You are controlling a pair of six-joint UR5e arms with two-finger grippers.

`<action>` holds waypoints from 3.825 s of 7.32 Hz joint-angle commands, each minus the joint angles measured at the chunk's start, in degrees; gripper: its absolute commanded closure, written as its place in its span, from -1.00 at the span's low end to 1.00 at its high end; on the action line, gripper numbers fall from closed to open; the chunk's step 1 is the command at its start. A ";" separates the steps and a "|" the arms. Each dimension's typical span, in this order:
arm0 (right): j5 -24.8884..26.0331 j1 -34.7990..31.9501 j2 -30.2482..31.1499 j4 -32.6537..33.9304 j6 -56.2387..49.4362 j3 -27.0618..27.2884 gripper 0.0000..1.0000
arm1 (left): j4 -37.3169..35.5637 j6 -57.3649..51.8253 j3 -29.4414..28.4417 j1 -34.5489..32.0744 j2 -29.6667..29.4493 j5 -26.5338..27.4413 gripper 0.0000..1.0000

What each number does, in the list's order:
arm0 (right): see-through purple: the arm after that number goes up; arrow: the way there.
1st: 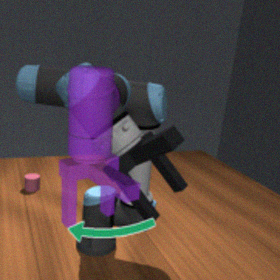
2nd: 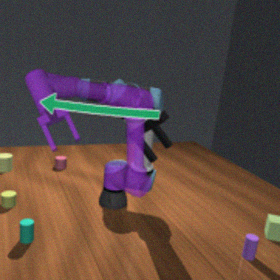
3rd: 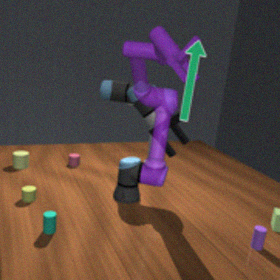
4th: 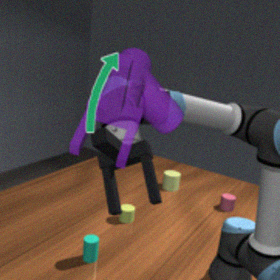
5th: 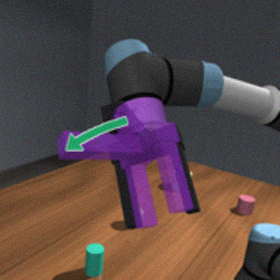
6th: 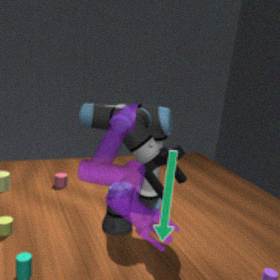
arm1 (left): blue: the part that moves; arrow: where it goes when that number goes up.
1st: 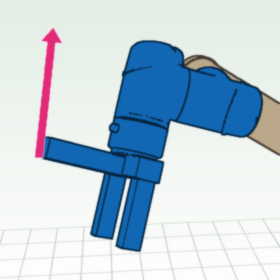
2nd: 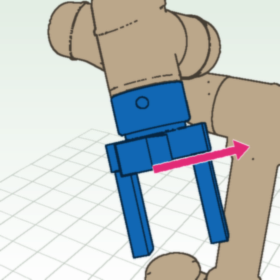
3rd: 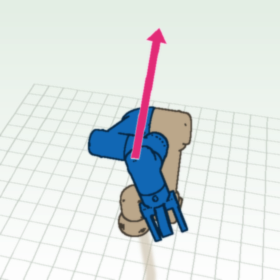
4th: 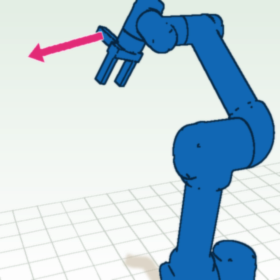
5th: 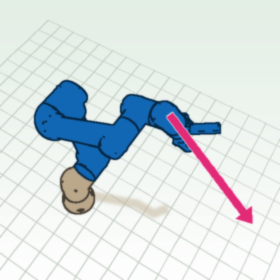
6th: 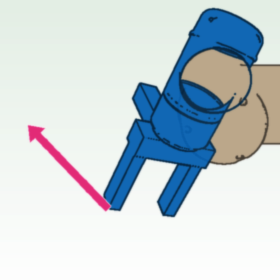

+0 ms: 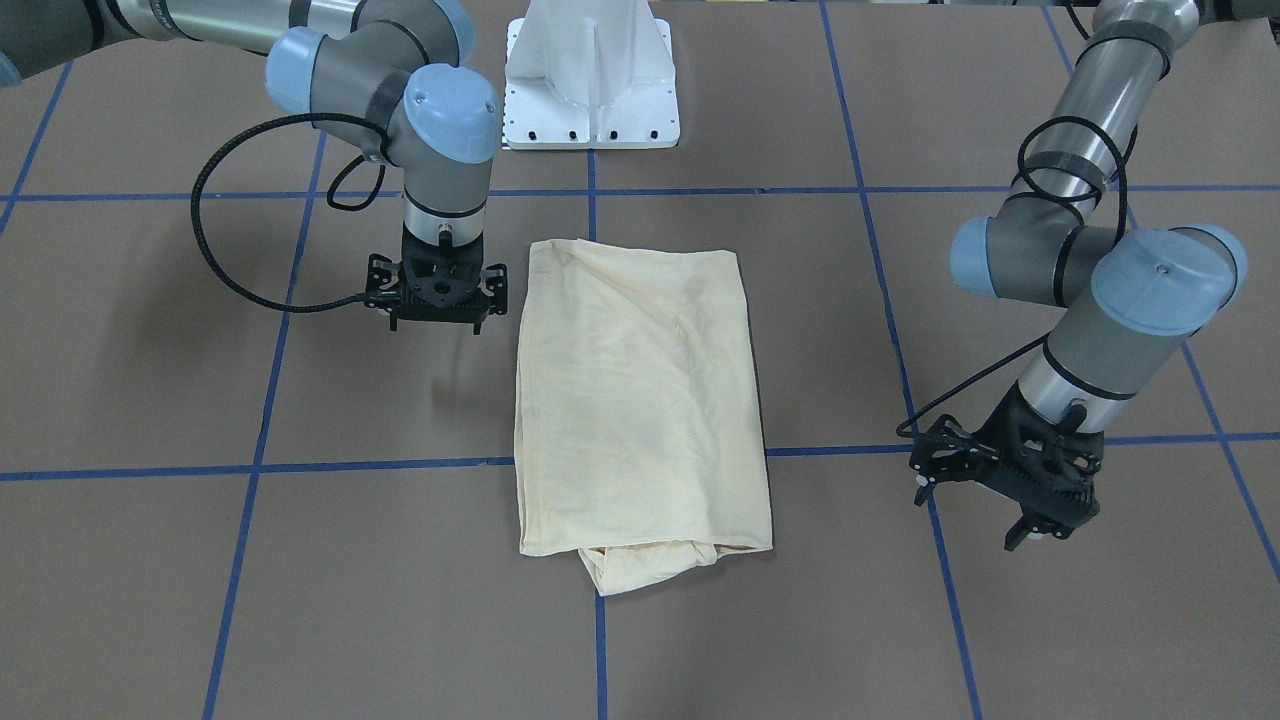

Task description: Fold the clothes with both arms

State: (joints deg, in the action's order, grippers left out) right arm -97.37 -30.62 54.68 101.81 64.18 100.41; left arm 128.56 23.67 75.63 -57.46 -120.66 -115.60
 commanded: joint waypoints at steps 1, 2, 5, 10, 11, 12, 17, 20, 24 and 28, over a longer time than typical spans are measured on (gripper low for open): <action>-2.29 -0.49 3.83 -16.27 10.65 1.54 -1.00 | 0.28 12.81 9.66 2.42 5.40 -2.16 -1.00; -2.21 -0.23 8.99 -27.34 13.83 1.46 -1.00 | 0.11 20.37 16.24 6.53 8.57 -1.91 -1.00; -1.59 -0.32 11.94 -31.58 16.15 1.46 -1.00 | 0.20 41.91 26.65 21.10 12.46 4.98 -1.00; -1.59 -0.23 11.86 -31.50 16.15 1.28 -1.00 | -2.86 54.29 26.24 33.81 12.90 16.11 -0.10; -1.59 -0.23 11.86 -31.41 16.15 1.28 -1.00 | -4.36 54.37 26.24 34.69 12.90 16.20 -0.16; -1.59 -0.32 11.86 -31.32 16.15 1.28 -1.00 | -4.63 54.29 26.15 34.78 12.90 16.11 -0.16; -1.50 -0.23 11.77 -31.14 16.33 1.37 -1.00 | -16.85 53.67 30.81 34.78 12.99 16.02 -0.15; -1.50 -0.14 11.77 -31.14 16.41 1.37 -1.00 | -16.77 53.58 29.84 35.57 12.73 16.02 -0.14; -1.59 -0.14 11.77 -31.14 16.41 1.28 -1.00 | -16.42 53.58 29.84 37.06 12.55 15.85 -0.04; -1.59 -0.14 11.77 -31.14 16.41 1.19 -1.00 | -16.33 53.58 29.84 37.07 12.55 15.85 0.03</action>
State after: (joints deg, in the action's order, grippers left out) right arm -98.96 -30.76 66.41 70.66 80.60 101.66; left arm 112.22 77.26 105.47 -20.40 -108.13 -99.75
